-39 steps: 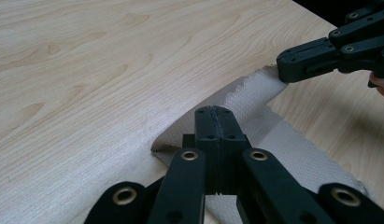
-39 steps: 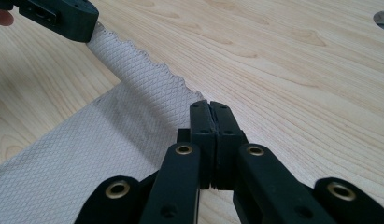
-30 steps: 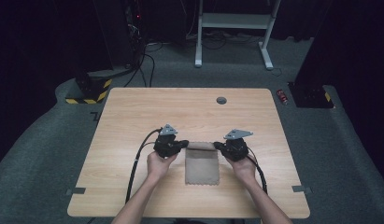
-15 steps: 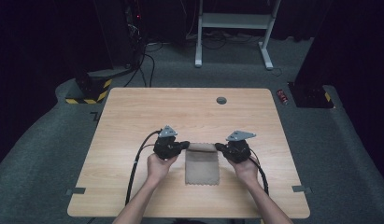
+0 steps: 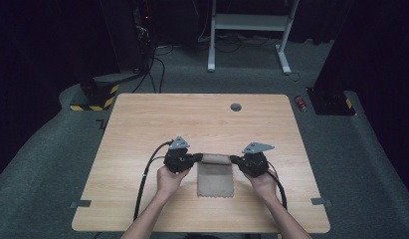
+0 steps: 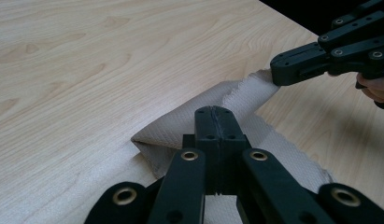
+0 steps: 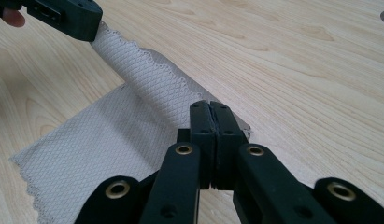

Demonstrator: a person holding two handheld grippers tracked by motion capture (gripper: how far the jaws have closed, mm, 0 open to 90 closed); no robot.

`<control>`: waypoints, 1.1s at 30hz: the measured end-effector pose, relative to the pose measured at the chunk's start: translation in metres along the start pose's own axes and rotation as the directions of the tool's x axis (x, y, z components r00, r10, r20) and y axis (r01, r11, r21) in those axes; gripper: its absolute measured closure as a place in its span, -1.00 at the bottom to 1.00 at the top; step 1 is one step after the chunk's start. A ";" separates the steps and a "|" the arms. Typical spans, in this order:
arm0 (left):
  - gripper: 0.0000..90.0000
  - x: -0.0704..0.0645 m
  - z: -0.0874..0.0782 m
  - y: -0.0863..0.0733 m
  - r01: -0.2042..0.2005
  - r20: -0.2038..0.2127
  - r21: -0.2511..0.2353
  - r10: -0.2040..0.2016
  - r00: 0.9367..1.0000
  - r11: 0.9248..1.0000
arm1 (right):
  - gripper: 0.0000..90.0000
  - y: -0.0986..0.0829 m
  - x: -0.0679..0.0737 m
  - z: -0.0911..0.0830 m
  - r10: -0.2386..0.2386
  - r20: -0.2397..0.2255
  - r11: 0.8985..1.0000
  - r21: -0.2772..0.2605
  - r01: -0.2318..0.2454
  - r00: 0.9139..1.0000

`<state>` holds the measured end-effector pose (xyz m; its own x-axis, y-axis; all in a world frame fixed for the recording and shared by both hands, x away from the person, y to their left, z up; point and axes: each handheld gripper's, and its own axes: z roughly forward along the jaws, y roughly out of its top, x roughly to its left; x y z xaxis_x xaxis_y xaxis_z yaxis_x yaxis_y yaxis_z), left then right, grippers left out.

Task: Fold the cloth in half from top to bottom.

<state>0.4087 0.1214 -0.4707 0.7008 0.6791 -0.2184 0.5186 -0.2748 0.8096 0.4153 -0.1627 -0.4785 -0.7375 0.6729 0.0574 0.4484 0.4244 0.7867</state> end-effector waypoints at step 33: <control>1.00 -0.018 -0.011 -0.013 -0.019 0.025 -0.025 0.019 0.999 1.000 | 0.98 -0.008 0.014 -0.017 -0.051 -0.021 0.999 0.004 0.051 0.998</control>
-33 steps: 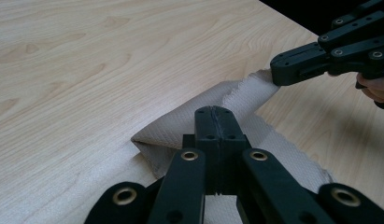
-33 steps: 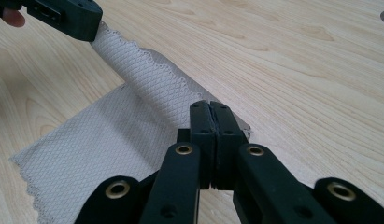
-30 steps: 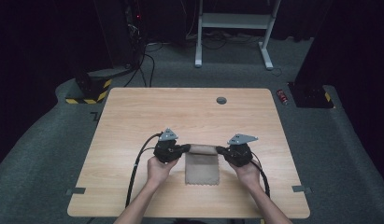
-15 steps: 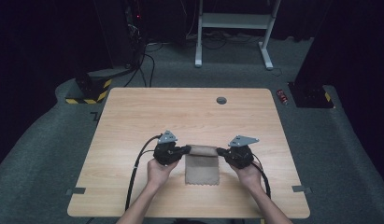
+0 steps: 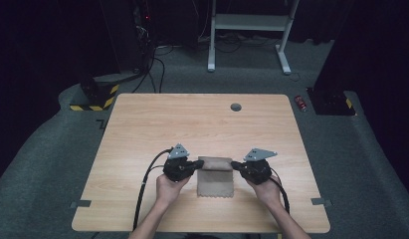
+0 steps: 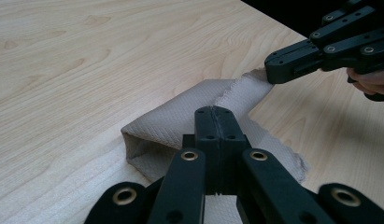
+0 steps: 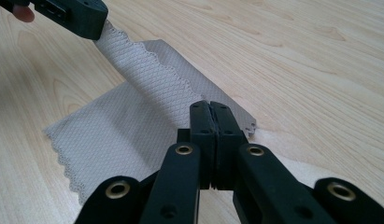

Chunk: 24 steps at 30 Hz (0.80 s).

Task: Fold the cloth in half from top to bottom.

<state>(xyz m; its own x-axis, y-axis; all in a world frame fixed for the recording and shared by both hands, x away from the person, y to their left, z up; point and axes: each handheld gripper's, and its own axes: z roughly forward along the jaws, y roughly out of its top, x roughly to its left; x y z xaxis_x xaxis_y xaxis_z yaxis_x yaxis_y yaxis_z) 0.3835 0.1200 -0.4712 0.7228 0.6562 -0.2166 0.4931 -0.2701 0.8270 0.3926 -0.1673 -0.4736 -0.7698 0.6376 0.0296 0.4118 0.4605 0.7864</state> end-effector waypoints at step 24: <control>1.00 -0.008 -0.005 -0.008 -0.017 0.006 0.008 0.017 1.000 1.000 | 0.98 -0.005 0.008 -0.007 -0.005 -0.016 1.000 -0.007 0.005 1.000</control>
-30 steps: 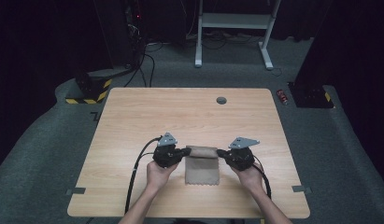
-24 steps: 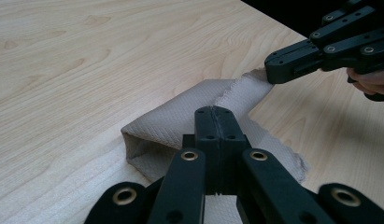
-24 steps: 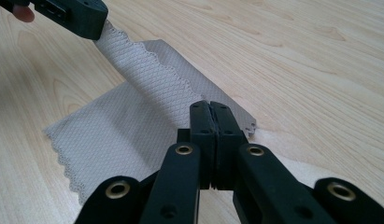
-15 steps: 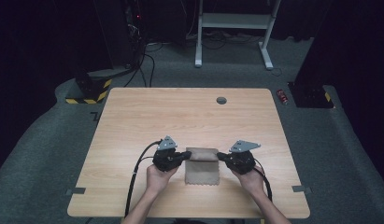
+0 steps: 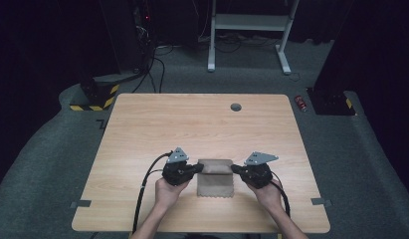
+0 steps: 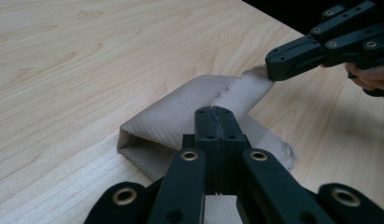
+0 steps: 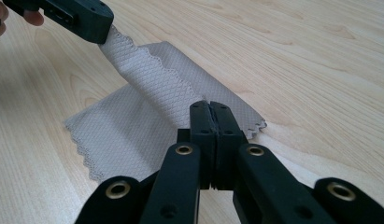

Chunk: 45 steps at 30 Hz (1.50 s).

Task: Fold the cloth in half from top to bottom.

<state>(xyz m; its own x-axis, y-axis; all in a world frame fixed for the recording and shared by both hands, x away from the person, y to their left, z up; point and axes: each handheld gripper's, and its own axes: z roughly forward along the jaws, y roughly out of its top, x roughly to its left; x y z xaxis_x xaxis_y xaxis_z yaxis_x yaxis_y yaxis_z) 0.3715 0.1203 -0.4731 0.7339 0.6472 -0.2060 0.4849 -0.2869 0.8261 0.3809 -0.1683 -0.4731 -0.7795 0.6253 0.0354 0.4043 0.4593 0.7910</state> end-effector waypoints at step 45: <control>0.99 -0.012 0.003 -0.028 -0.042 -0.020 0.082 0.044 0.999 0.996 | 0.97 -0.027 0.022 0.005 -0.013 -0.036 0.998 0.055 0.015 0.999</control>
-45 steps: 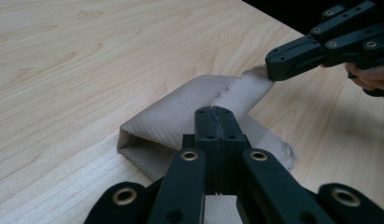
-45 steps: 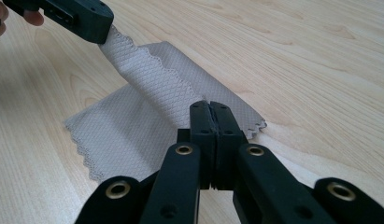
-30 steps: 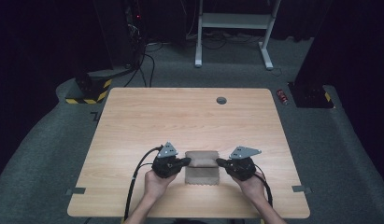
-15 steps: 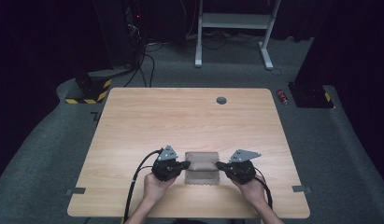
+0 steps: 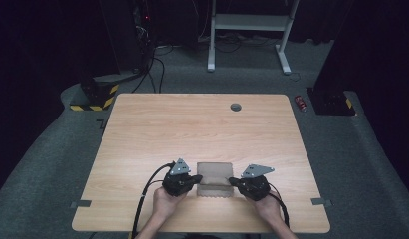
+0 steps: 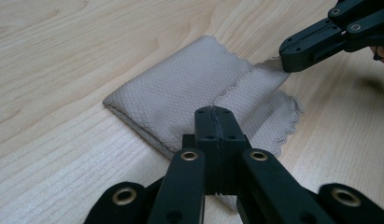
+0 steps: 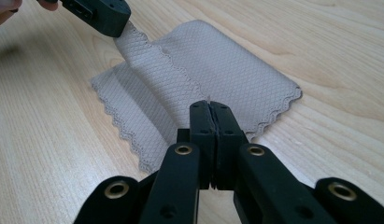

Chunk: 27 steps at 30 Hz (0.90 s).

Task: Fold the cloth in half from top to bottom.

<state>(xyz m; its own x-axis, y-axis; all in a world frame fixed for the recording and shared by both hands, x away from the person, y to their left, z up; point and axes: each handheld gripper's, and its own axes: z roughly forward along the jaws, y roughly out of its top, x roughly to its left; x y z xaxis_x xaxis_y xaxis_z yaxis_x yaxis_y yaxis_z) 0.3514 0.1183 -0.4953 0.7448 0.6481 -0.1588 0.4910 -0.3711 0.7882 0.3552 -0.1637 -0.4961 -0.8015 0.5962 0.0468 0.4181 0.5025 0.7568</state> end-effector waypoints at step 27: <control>0.99 -0.004 0.004 -0.013 -0.010 -0.009 0.038 0.011 1.000 0.999 | 0.93 -0.011 0.008 0.004 -0.004 -0.003 1.000 0.026 0.004 1.000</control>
<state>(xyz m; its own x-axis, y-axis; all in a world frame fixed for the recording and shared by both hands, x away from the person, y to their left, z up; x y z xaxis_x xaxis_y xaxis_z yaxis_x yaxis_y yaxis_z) 0.3439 0.1180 -0.5076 0.7459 0.6502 -0.1449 0.4998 -0.4025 0.7669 0.3457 -0.1617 -0.5071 -0.8043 0.5924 0.0460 0.4259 0.5207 0.7399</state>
